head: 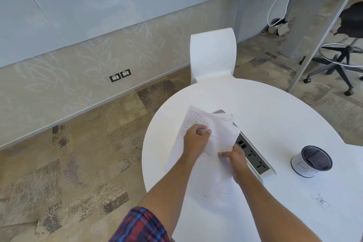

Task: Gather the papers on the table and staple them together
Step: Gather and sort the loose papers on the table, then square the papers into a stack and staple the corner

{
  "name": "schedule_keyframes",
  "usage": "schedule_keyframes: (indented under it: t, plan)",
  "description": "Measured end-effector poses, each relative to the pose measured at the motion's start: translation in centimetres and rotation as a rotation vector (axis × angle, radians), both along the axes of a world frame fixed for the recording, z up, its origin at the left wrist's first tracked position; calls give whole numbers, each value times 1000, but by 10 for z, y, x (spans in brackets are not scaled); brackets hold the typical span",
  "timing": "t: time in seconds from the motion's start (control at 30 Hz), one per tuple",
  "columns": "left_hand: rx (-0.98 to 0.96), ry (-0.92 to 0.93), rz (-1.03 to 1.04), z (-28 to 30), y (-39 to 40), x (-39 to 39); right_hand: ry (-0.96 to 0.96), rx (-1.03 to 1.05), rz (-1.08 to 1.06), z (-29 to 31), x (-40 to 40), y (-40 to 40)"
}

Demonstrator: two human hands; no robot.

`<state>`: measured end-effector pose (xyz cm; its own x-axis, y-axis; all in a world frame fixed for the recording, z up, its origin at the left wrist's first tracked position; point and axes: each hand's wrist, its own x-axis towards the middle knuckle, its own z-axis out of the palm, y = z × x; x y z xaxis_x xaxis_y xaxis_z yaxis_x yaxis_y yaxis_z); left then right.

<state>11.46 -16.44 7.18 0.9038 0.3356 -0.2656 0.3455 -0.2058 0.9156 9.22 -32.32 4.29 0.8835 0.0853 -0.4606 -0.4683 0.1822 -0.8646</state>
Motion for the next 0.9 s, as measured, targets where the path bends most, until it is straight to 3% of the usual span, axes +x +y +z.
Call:
schedule_keyframes:
  t: [0.07, 0.17, 0.2, 0.27, 0.37, 0.5, 0.77, 0.9]
  plan:
    - [120, -59, 101, 6, 21, 3, -19, 16, 11, 6, 9, -1]
    - [304, 12, 202, 18, 54, 9, -53, 24, 72, 17, 26, -5]
    - [269, 39, 216, 22, 65, 10, -77, 31, 90, 21, 31, -6]
    - [18, 11, 203, 26, 88, 10, -125, 61, 113, 32, 39, -8]
    - [-331, 17, 3, 29, 116, 4, -193, 96, 115, 43, 50, -10]
    - [-423, 51, -192, 35, 122, -6, -265, 131, 68, 51, 59, -3]
    - [-535, -15, 16, 17, 100, -22, -315, 154, 80, 48, 50, 12]
    - [-501, -8, -8, 12, 98, -28, -250, 104, 111, 40, 51, 8]
